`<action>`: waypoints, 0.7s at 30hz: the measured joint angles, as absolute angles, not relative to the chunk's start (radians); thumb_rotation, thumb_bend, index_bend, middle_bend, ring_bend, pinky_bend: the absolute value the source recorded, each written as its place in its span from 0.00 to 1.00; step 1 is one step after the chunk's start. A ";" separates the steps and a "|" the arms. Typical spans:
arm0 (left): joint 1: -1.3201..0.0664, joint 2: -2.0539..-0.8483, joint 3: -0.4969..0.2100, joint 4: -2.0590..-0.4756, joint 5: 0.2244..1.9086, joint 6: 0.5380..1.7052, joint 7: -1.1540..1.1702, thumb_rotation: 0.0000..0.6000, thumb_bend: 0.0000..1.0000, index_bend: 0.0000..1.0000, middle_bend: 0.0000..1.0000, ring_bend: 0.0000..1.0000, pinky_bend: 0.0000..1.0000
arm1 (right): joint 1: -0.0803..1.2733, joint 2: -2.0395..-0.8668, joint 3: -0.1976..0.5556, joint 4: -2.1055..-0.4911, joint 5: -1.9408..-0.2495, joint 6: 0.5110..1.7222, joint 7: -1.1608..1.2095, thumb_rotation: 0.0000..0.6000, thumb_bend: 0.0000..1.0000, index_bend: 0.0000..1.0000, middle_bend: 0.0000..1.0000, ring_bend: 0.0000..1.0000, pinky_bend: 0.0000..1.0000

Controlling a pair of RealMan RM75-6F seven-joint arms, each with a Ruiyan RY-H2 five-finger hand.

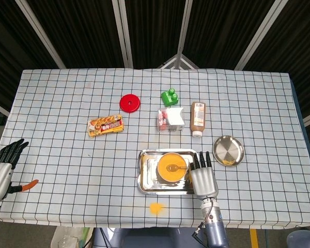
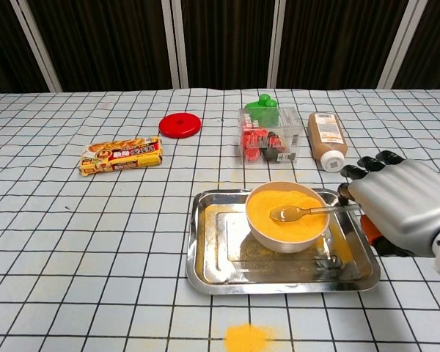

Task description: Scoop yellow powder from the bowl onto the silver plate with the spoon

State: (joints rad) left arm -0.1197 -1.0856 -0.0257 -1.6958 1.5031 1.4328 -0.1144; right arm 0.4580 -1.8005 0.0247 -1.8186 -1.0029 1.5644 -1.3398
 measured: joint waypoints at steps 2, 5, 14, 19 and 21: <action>-0.120 -1.085 -0.026 -1.696 1.503 1.433 -0.115 1.00 0.00 0.00 0.00 0.00 0.00 | 0.457 -1.803 0.024 -1.821 -1.005 1.565 -1.340 1.00 0.74 0.31 0.10 0.00 0.00; -0.120 -1.085 -0.026 -1.696 1.502 1.432 -0.115 1.00 0.00 0.00 0.00 0.00 0.00 | 0.456 -1.804 0.022 -1.827 -1.008 1.566 -1.340 1.00 0.74 0.31 0.10 0.00 0.00; -0.119 -1.086 -0.027 -1.696 1.501 1.434 -0.114 1.00 0.00 0.00 0.00 0.00 0.00 | 0.459 -1.801 0.035 -1.844 -1.045 1.560 -1.300 1.00 0.50 0.33 0.10 0.00 0.00; -0.120 -1.086 -0.027 -1.697 1.500 1.432 -0.113 1.00 0.00 0.00 0.00 0.00 0.00 | 0.473 -1.794 0.052 -1.854 -1.063 1.551 -1.303 1.00 0.47 0.40 0.10 0.00 0.00; -0.120 -1.086 -0.027 -1.697 1.501 1.433 -0.113 1.00 0.00 0.00 0.00 0.00 0.00 | 0.478 -1.792 0.060 -1.855 -1.064 1.547 -1.308 1.00 0.47 0.43 0.11 0.00 0.00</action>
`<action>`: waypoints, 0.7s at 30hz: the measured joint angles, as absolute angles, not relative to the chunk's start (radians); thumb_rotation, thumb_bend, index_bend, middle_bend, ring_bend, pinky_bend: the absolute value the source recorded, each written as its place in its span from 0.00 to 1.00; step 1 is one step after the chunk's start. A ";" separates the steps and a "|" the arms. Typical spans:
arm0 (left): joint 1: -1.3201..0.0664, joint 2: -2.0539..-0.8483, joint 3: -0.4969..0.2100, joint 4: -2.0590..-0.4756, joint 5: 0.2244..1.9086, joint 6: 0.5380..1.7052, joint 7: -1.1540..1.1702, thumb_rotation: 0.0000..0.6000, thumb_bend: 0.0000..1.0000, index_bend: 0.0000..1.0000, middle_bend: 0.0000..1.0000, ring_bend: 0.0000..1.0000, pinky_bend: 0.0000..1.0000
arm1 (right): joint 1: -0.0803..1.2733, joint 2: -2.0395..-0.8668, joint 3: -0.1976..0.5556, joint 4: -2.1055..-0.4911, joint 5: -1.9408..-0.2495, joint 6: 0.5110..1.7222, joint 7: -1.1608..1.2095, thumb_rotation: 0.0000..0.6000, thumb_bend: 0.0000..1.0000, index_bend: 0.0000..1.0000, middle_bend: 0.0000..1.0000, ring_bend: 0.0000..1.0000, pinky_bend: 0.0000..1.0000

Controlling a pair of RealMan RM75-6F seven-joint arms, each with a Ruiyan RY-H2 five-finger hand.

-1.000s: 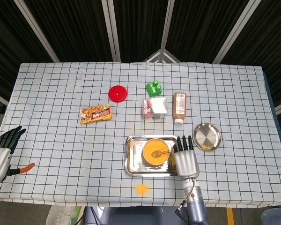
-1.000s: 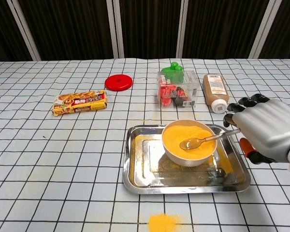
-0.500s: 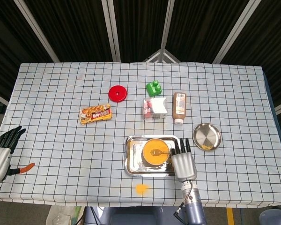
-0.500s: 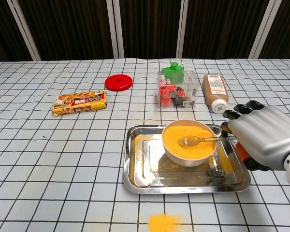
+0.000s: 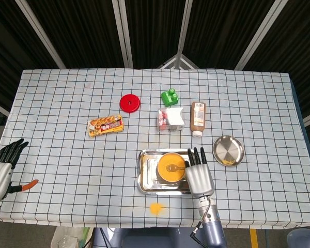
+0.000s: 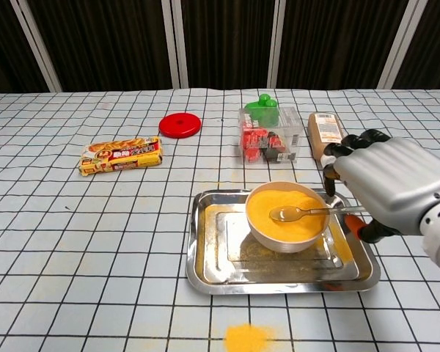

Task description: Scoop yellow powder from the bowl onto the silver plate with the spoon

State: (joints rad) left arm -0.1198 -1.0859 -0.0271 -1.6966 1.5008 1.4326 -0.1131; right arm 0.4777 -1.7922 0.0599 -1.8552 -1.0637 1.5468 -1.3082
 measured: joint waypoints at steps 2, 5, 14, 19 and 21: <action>-0.120 -1.086 -0.027 -1.696 1.501 1.432 -0.113 1.00 0.00 0.00 0.00 0.00 0.00 | 0.483 -1.792 0.070 -1.855 -1.059 1.542 -1.313 1.00 0.47 0.46 0.11 0.00 0.00; -0.120 -1.086 -0.027 -1.696 1.501 1.432 -0.113 1.00 0.00 0.00 0.00 0.00 0.00 | 0.489 -1.794 0.082 -1.846 -1.047 1.536 -1.321 1.00 0.47 0.48 0.12 0.00 0.00; -0.122 -1.085 -0.026 -1.698 1.499 1.426 -0.111 1.00 0.00 0.00 0.00 0.00 0.00 | 0.495 -1.806 0.097 -1.817 -1.003 1.531 -1.339 1.00 0.47 0.48 0.12 0.00 0.00; -0.122 -1.084 -0.026 -1.699 1.499 1.426 -0.110 1.00 0.00 0.00 0.00 0.00 0.00 | 0.498 -1.816 0.100 -1.807 -0.995 1.534 -1.342 1.00 0.47 0.48 0.12 0.00 0.00; -0.121 -1.084 -0.026 -1.699 1.499 1.426 -0.110 1.00 0.00 0.00 0.00 0.00 0.00 | 0.499 -1.818 0.102 -1.805 -0.992 1.535 -1.342 1.00 0.47 0.48 0.12 0.00 0.00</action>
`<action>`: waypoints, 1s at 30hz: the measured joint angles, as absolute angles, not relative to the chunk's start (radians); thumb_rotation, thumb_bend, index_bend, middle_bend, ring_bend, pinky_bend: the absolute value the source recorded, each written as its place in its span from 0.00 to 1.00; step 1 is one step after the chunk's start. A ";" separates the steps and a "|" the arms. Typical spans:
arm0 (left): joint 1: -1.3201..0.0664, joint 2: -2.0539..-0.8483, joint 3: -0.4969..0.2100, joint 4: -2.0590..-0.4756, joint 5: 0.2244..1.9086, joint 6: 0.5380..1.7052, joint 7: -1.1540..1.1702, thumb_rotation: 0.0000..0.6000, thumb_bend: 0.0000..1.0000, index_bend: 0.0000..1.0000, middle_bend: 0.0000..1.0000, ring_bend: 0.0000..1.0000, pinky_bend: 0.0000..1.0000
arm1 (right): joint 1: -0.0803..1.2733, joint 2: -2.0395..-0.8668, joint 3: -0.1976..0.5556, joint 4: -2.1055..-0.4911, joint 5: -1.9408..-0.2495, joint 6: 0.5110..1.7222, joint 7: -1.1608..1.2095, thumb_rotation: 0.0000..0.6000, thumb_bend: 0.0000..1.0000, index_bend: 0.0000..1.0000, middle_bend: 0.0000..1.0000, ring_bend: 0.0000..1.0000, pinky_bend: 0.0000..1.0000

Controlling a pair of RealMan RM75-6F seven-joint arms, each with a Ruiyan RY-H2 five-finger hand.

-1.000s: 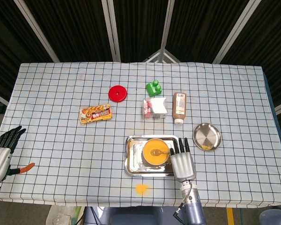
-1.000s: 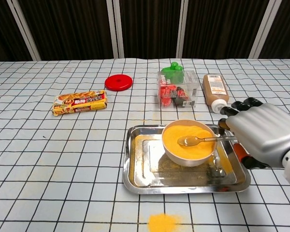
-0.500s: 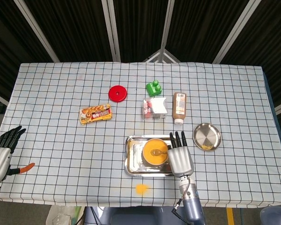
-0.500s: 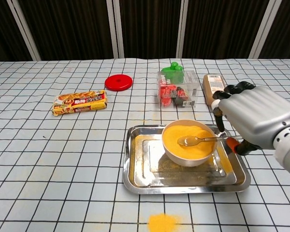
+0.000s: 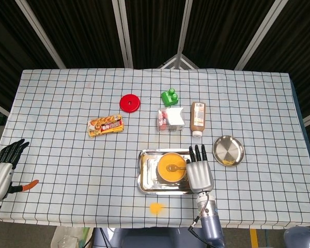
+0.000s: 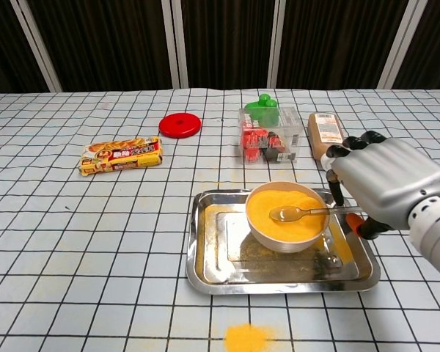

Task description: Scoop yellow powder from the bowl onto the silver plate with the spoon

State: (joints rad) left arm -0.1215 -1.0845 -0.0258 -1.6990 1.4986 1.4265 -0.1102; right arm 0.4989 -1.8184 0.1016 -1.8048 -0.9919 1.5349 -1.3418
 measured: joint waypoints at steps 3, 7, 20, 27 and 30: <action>-0.122 -1.084 -0.025 -1.699 1.499 1.425 -0.110 1.00 0.00 0.00 0.00 0.00 0.00 | 0.500 -1.820 0.104 -1.799 -0.987 1.535 -1.339 1.00 0.47 0.48 0.12 0.00 0.00; -0.122 -1.085 -0.026 -1.699 1.499 1.427 -0.110 1.00 0.00 0.00 0.00 0.00 0.00 | 0.501 -1.824 0.106 -1.790 -0.983 1.534 -1.334 1.00 0.47 0.48 0.12 0.00 0.00; -0.122 -1.084 -0.025 -1.700 1.499 1.425 -0.109 1.00 0.00 0.00 0.00 0.00 0.00 | 0.503 -1.830 0.104 -1.775 -0.980 1.535 -1.322 1.00 0.47 0.48 0.12 0.00 0.00; -0.122 -1.084 -0.026 -1.700 1.497 1.425 -0.109 1.00 0.00 0.00 0.00 0.00 0.00 | 0.506 -1.838 0.102 -1.765 -0.979 1.533 -1.318 1.00 0.47 0.48 0.12 0.00 0.00; -0.122 -1.084 -0.026 -1.700 1.497 1.425 -0.110 1.00 0.00 0.00 0.00 0.00 0.00 | 0.507 -1.839 0.101 -1.763 -0.980 1.533 -1.316 1.00 0.49 0.48 0.12 0.00 0.00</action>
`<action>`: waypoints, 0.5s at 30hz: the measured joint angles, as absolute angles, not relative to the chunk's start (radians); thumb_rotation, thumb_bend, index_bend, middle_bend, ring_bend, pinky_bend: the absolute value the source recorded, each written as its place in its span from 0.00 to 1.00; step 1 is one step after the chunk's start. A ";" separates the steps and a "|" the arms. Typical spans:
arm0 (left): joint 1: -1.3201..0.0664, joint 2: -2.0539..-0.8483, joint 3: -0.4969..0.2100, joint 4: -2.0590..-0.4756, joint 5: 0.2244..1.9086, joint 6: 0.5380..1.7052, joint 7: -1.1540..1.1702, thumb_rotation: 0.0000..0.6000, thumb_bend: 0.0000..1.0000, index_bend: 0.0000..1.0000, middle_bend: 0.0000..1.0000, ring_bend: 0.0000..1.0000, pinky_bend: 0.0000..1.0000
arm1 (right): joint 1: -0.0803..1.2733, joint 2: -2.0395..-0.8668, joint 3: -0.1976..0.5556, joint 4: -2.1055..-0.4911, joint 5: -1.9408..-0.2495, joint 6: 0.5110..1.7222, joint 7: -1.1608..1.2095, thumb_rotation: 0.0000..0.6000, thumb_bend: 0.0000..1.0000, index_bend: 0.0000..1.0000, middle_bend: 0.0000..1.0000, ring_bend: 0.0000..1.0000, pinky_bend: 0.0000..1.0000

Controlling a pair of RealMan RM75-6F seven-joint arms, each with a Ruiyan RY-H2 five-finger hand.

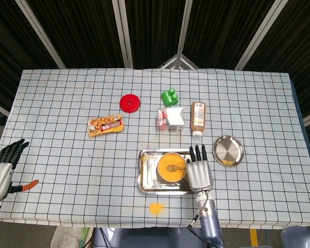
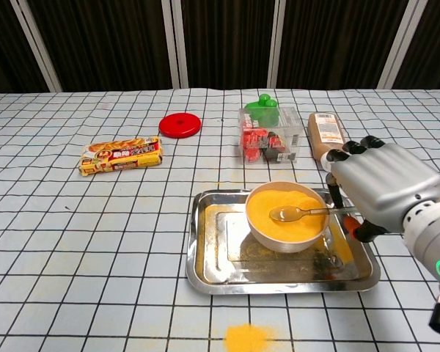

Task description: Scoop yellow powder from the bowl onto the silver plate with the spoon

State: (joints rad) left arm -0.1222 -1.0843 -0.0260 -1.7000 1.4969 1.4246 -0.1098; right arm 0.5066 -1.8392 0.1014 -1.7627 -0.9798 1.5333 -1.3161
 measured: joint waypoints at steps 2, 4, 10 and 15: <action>-0.122 -1.084 -0.026 -1.700 1.497 1.425 -0.110 1.00 0.00 0.00 0.00 0.00 0.00 | 0.507 -1.840 0.101 -1.761 -0.981 1.534 -1.315 1.00 0.49 0.48 0.12 0.00 0.00; -0.122 -1.084 -0.027 -1.700 1.497 1.425 -0.110 1.00 0.00 0.00 0.00 0.00 0.00 | 0.507 -1.841 0.100 -1.761 -0.981 1.534 -1.312 1.00 0.49 0.48 0.12 0.00 0.00; -0.122 -1.084 -0.027 -1.700 1.497 1.425 -0.110 1.00 0.00 0.00 0.00 0.00 0.00 | 0.509 -1.846 0.101 -1.763 -0.985 1.535 -1.309 1.00 0.49 0.48 0.12 0.00 0.00; -0.123 -1.084 -0.027 -1.701 1.497 1.425 -0.110 1.00 0.00 0.00 0.00 0.00 0.00 | 0.511 -1.851 0.101 -1.760 -0.988 1.535 -1.308 1.00 0.51 0.48 0.12 0.00 0.00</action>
